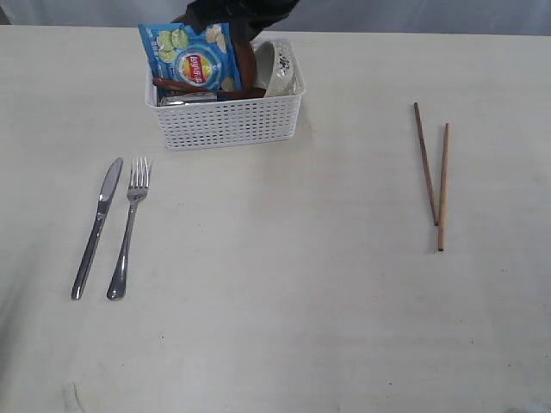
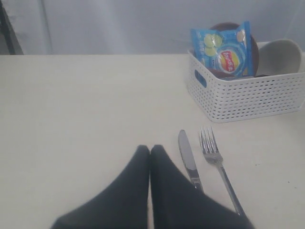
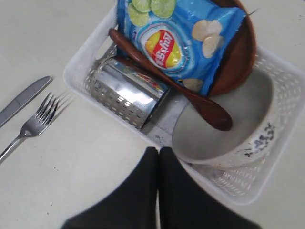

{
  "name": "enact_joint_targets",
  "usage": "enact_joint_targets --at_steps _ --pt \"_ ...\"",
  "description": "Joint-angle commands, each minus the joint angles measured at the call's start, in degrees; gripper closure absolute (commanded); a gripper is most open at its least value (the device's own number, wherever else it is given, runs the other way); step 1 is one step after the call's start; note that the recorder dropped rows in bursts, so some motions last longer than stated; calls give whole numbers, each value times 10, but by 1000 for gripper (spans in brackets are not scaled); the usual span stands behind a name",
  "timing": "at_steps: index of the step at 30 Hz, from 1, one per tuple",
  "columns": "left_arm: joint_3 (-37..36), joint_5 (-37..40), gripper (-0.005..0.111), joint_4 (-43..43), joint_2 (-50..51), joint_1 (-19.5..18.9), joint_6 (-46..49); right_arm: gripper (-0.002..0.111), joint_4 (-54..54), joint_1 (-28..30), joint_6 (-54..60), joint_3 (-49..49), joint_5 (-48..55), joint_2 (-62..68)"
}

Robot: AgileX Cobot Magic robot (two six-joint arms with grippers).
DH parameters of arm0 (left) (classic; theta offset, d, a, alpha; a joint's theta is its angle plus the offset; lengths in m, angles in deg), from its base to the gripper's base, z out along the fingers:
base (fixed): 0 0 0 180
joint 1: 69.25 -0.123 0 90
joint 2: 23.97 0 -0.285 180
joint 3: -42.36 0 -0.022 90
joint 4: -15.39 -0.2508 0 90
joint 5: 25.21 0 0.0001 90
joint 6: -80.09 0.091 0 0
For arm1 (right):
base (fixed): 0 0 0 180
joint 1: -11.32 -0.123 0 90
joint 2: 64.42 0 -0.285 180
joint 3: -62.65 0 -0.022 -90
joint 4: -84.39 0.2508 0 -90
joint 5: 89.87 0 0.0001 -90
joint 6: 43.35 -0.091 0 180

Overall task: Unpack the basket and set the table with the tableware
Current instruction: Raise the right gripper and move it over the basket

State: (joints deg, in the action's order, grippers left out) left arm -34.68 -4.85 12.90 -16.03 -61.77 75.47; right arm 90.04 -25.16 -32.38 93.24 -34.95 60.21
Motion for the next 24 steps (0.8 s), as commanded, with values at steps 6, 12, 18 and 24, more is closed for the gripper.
enact_joint_targets --at_steps 6,12,18,24 --pt "-2 -6 107 -5 -1 -1 -2 108 72 0 48 1 -10 27" --pt "-2 -6 107 -5 -1 -1 -2 108 62 -3 41 1 -19 28" --pt "-2 -6 107 -5 -1 -1 -2 108 -33 -2 -2 1 -43 35" --pt "-2 -6 107 -5 -1 -1 -2 109 -52 1 -11 1 -98 74"
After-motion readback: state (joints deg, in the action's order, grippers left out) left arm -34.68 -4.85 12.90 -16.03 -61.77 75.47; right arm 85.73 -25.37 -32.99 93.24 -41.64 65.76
